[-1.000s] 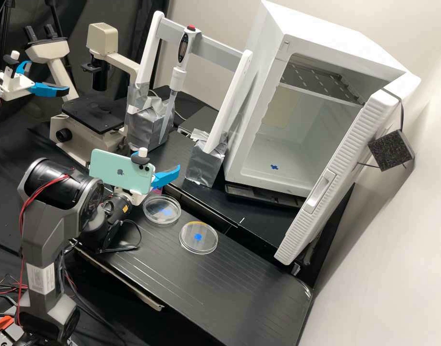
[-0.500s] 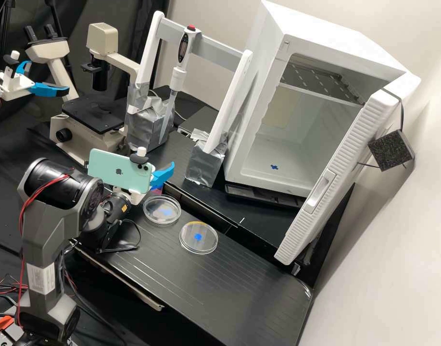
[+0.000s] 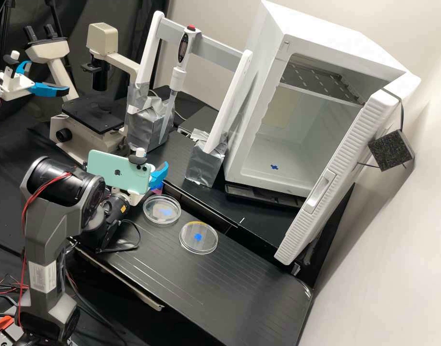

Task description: Open the bottle

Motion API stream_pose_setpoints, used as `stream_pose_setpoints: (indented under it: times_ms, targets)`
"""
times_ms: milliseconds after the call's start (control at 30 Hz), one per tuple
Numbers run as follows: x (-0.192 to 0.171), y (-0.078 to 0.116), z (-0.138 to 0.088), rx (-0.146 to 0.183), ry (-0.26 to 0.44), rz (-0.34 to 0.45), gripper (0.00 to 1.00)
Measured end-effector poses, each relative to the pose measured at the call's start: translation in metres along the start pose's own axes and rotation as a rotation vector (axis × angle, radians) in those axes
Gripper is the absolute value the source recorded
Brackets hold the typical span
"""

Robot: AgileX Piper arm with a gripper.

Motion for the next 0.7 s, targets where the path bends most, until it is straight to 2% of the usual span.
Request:
stream_pose_setpoints:
  times_ms: [700]
  targets:
    - [-0.0001, -0.0015, -0.0019, 0.001, 0.007, -0.006, 0.00]
